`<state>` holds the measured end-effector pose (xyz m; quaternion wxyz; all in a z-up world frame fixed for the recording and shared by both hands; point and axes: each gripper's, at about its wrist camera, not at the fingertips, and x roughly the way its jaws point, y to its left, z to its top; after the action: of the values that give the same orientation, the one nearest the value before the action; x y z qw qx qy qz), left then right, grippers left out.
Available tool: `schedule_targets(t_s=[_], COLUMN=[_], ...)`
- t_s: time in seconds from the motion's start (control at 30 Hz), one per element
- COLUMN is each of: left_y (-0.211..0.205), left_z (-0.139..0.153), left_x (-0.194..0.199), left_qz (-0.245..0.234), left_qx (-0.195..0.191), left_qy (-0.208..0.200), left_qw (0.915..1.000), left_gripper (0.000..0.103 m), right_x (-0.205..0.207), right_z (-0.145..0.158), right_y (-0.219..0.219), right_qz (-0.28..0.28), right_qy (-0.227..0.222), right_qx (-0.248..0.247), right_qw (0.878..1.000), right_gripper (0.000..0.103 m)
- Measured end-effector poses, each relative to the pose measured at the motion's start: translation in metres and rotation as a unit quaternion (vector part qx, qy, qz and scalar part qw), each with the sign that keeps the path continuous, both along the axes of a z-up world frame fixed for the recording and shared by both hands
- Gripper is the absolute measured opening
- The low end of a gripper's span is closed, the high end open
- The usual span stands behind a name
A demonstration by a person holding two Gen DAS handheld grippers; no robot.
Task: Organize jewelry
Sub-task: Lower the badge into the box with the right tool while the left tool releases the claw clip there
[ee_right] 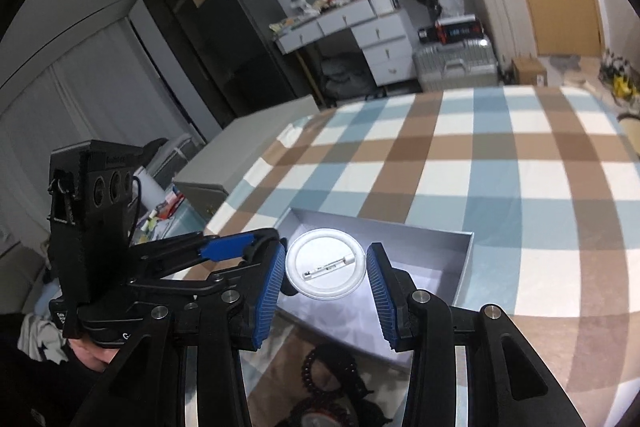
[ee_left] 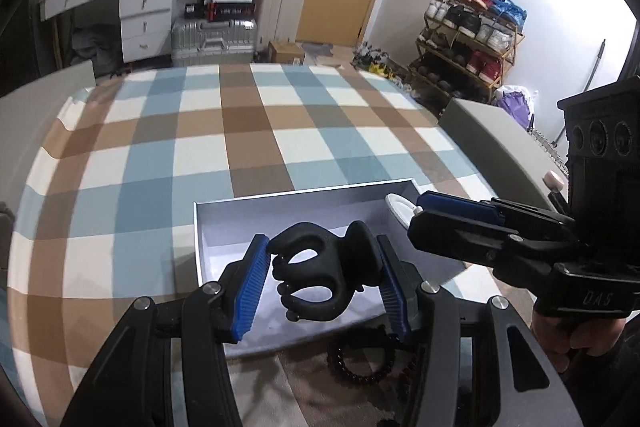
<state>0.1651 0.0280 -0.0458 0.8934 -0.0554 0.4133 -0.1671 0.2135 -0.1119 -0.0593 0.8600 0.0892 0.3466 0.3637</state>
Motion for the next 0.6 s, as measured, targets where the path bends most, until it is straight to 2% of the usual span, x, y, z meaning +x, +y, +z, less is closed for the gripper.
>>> schedule_targets(t_s=[0.1,0.33,0.5,0.6], left_y=[-0.001,0.004,0.003,0.002], left_z=[-0.006,-0.016,-0.013,-0.008], left_x=[0.006,0.016,0.016,0.012], left_qz=[-0.004,-0.010,-0.013,-0.015], left_qx=[-0.004,-0.029,-0.021,-0.007], left_qy=[0.013,0.038,0.026,0.006], left_qw=[0.9999,0.9988,0.9994,0.9998], left_gripper=[0.046,0.047,0.047,0.067], right_x=[0.010,0.019,0.025,0.021], right_z=[-0.008,-0.013,-0.018,-0.013], right_y=[0.001,0.007,0.003,-0.003], right_qz=[-0.002,-0.015,-0.028,-0.039], right_qy=[0.018,0.024,0.036,0.026], right_qx=[0.000,-0.027,-0.014,0.000], right_qw=[1.000,0.999,0.999,0.999], right_gripper=[0.041,0.043,0.046,0.053])
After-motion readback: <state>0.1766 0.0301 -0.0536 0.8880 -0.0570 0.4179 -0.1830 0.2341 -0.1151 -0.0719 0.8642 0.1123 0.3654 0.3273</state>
